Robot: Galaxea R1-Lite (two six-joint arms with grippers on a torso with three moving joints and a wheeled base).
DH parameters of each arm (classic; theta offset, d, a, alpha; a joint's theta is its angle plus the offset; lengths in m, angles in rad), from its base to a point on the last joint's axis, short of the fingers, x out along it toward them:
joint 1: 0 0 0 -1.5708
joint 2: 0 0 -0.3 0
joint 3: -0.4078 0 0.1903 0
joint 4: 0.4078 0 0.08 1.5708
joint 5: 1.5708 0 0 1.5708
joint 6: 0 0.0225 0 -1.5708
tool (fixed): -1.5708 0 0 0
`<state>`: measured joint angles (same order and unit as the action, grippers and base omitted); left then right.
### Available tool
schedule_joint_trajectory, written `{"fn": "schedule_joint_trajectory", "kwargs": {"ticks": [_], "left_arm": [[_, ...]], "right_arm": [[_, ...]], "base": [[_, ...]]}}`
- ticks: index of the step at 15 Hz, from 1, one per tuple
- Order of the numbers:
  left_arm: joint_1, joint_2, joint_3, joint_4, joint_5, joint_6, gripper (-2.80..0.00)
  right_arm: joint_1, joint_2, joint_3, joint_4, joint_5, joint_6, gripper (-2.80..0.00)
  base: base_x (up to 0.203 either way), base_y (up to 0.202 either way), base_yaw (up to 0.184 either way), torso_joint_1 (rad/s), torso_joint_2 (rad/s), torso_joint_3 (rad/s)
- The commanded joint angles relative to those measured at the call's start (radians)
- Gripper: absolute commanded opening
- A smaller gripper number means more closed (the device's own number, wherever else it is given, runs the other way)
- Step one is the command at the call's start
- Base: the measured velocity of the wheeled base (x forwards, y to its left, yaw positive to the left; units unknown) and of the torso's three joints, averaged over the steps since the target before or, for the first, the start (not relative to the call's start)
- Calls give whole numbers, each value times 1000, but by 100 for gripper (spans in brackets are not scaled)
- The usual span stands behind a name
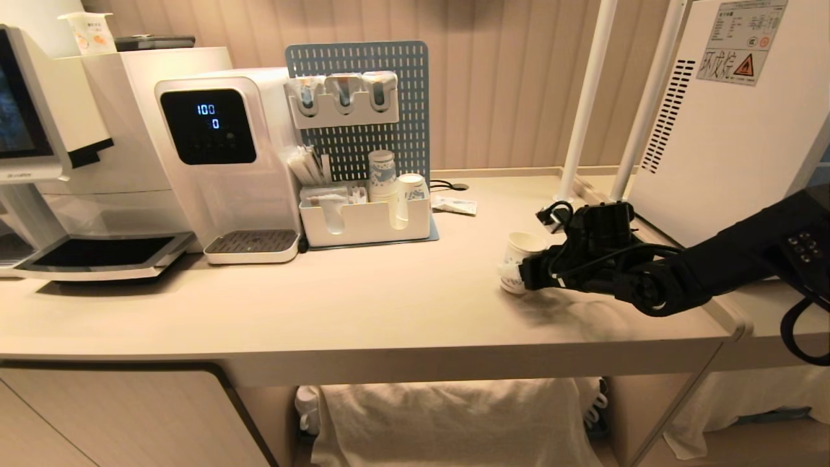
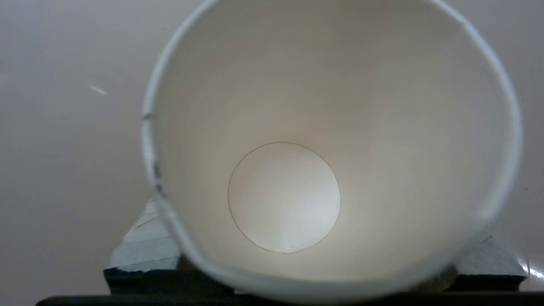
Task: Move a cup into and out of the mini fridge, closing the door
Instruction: Put the paper cup in the freezer
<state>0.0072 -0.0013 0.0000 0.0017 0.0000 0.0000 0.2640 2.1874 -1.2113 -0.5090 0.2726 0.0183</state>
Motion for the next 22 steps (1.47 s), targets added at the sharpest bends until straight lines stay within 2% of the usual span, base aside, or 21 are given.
{"fn": "schedule_joint_trajectory", "kwargs": {"ticks": [1, 7, 9, 11, 14, 15, 17, 19, 22], "left_arm": [[0, 1, 0, 0, 0, 0, -280], [0, 1, 0, 0, 0, 0, -280], [0, 1, 0, 0, 0, 0, -280], [0, 1, 0, 0, 0, 0, -280], [0, 1, 0, 0, 0, 0, -280], [0, 1, 0, 0, 0, 0, -280], [0, 0, 0, 0, 0, 0, -280], [0, 1, 0, 0, 0, 0, -280], [0, 1, 0, 0, 0, 0, -280]], "right_arm": [[1, -4, 5, 3, 0, -1, -280], [-1, -84, -2, 45, -7, -3, -280], [-13, -167, 1, 95, -58, -3, -280], [-41, -288, -6, 257, -109, -14, -280], [-96, -547, 18, 604, -145, -59, -280], [-112, -644, 61, 669, -153, -66, -280], [-139, -874, 252, 714, -169, -74, -280], [-164, -1115, 518, 674, -196, -75, -280], [-187, -1495, 829, 614, -217, -78, -280]], "base": [[0, 0, 0, 0, 0, 0], [0, 0, 0, 0, 0, 0], [0, 0, 0, 0, 0, 0], [0, 0, 0, 0, 0, 0], [0, 0, 0, 0, 0, 0], [0, 0, 0, 0, 0, 0], [0, 0, 0, 0, 0, 0], [0, 0, 0, 0, 0, 0], [0, 0, 0, 0, 0, 0]]}}
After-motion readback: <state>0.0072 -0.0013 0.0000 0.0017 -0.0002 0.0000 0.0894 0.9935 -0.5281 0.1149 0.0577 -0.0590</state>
